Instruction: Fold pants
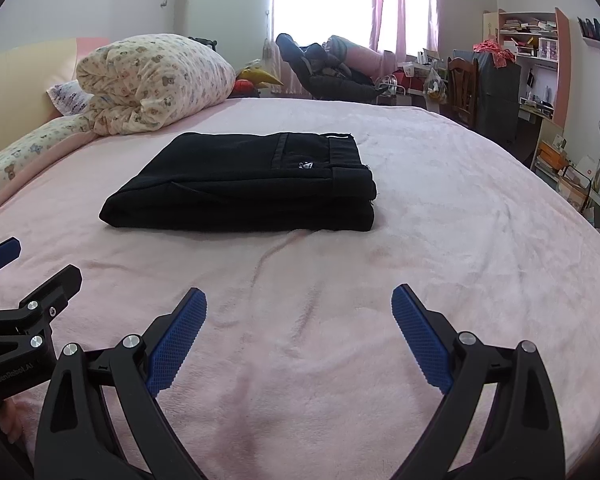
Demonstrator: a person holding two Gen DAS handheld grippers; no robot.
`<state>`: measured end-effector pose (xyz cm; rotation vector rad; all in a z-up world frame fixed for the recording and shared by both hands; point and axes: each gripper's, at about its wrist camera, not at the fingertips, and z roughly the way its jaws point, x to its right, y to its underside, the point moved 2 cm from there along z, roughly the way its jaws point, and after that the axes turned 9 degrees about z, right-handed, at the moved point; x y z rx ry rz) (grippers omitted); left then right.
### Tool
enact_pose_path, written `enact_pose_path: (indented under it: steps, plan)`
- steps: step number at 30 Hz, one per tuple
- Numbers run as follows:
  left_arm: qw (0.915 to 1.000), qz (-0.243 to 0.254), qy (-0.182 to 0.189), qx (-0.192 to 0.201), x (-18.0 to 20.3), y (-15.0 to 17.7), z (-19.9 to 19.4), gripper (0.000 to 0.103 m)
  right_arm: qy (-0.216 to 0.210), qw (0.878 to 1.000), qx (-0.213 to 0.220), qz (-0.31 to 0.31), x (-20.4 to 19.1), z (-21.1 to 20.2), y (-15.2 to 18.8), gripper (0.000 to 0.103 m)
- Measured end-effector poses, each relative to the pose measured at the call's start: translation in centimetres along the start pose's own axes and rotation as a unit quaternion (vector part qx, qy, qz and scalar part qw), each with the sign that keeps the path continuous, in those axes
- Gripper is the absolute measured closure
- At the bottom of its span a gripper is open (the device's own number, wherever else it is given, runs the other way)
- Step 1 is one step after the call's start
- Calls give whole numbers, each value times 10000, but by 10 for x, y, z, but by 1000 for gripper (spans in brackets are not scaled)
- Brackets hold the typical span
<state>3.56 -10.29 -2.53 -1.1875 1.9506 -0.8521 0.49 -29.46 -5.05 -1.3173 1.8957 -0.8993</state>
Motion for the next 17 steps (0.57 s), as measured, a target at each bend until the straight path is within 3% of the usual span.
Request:
enact_pose_path:
  steps: [17]
  plan:
    - [10000, 9, 43, -54, 0, 0, 3, 2, -2, 10000, -4, -4, 1, 0, -1, 7]
